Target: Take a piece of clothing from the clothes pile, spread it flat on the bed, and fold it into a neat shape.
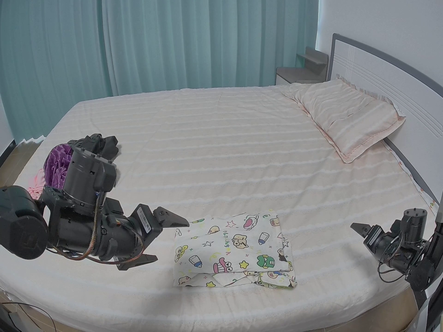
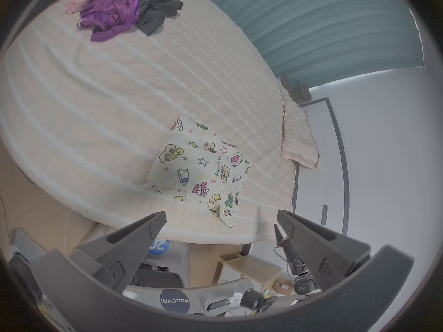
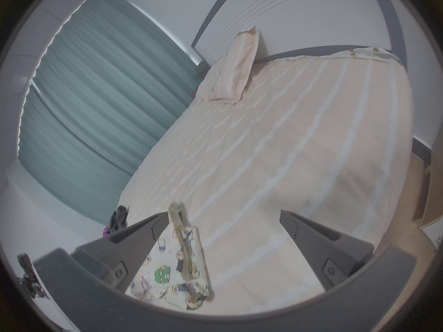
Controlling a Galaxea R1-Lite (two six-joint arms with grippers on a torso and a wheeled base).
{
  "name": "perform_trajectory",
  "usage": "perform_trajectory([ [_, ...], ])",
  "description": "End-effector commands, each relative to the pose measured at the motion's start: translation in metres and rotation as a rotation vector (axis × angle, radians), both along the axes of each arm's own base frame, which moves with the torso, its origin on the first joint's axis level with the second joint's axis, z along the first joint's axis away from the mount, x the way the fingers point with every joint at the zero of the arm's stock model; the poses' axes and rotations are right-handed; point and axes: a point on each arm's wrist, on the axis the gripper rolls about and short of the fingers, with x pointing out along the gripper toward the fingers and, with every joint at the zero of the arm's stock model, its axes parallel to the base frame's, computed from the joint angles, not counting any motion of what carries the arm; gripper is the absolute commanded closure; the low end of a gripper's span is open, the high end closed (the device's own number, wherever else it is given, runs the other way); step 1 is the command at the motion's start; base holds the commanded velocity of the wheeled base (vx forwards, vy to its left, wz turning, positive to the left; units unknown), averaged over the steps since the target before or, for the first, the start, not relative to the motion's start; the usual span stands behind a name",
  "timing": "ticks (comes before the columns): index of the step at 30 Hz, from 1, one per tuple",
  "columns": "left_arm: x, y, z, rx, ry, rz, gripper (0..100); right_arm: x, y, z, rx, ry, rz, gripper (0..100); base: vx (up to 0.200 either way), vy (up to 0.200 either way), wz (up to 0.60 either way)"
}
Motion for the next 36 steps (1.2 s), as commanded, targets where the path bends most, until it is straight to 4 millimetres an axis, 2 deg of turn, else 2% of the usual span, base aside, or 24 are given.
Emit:
perform_trajectory([
  [1,-0.005,0.018,-0.008,-0.032,0.005,0.054,0,0.005,0.023,-0.012,-0.013,0.037,0.102,0,0.0,0.0,0.0],
  [8,-0.008,0.03,-0.007,-0.079,0.013,0.053,0,0.015,0.049,-0.021,0.014,0.043,0.252,0,0.0,0.2,0.0],
  [18,-0.009,0.034,-0.011,-0.084,0.028,0.058,0,0.013,0.055,-0.029,0.023,0.069,0.355,0,0.0,0.2,0.0],
  [23,-0.009,0.033,-0.012,-0.087,0.037,0.052,0,0.015,0.055,-0.036,0.001,0.085,0.368,0,0.0,0.0,0.0],
  [30,-0.01,0.033,-0.015,-0.094,0.054,0.032,0,0.012,0.059,-0.06,-0.049,0.126,0.428,0,0.0,0.0,0.0],
  [36,-0.011,0.032,-0.015,-0.093,0.056,0.029,0,0.012,0.059,-0.063,-0.056,0.139,0.434,0,0.0,0.0,0.0],
])
